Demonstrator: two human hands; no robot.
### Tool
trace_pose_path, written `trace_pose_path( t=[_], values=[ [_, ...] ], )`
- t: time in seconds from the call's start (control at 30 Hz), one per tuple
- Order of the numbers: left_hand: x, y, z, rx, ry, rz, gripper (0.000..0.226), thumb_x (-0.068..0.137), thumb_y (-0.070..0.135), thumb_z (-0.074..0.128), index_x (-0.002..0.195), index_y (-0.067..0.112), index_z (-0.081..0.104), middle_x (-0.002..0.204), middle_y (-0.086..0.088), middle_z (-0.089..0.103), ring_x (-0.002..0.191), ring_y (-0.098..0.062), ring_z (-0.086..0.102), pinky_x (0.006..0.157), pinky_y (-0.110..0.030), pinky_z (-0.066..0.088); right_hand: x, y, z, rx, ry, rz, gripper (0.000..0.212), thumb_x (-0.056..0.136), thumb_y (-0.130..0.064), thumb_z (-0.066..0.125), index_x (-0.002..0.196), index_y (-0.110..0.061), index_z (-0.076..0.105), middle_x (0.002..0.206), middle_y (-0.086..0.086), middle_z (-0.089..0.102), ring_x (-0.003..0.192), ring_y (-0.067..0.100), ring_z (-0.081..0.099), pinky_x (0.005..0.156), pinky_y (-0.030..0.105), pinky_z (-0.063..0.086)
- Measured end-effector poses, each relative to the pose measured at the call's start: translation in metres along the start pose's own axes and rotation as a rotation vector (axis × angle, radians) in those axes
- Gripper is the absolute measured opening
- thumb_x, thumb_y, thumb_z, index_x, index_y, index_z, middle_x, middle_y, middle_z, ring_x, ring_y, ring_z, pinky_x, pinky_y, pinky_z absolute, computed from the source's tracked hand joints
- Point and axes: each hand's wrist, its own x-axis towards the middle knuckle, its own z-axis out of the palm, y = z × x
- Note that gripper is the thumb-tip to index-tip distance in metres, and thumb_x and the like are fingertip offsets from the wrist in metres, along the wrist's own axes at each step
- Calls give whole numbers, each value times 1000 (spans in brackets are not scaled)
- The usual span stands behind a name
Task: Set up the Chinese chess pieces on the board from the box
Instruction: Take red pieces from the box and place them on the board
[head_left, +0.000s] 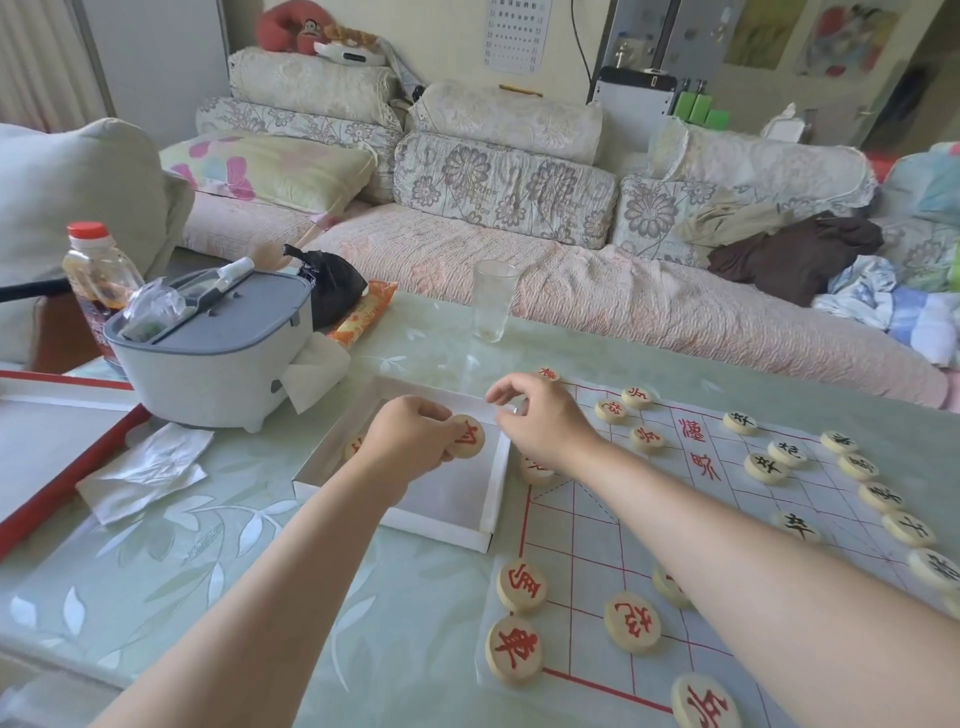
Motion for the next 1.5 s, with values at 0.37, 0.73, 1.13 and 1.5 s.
trace_pose_path(
  t=[0.37, 0.73, 1.13, 1.5],
  values=[
    [-23, 2, -8, -150, -41, -19, 23, 82, 26, 76, 89, 4, 72, 80, -13, 72, 64, -18, 61, 64, -26, 53, -31, -37, -2, 95, -125, -69, 31, 70, -39, 86, 92, -28, 68, 79, -11, 66, 65, 3, 57, 68, 25, 50],
    [-4, -33, -36, 928, 71, 271, 38, 88, 8, 43, 120, 20, 61, 119, -4, 55, 113, -25, 49, 93, -33, 43, -72, -11, -36, -19, -177, 77, 26, 73, -39, 84, 91, -28, 69, 95, -13, 69, 87, -1, 61, 70, 9, 42],
    [-19, -33, -28, 938, -56, 229, 36, 85, 2, 44, 94, 33, 59, 111, -3, 56, 102, -27, 56, 83, -33, 48, -98, 0, -35, -97, -341, 151, 24, 72, -45, 84, 90, -33, 73, 104, -17, 67, 100, -1, 59, 89, 22, 48],
    [3, -37, -41, 810, 27, 204, 39, 94, 14, 49, 132, 20, 55, 128, -5, 56, 116, -24, 52, 93, -31, 44, -66, -28, -19, -140, -152, 68, 11, 92, -27, 62, 94, -29, 72, 96, -14, 70, 88, 9, 63, 84, 30, 52]
  ],
)
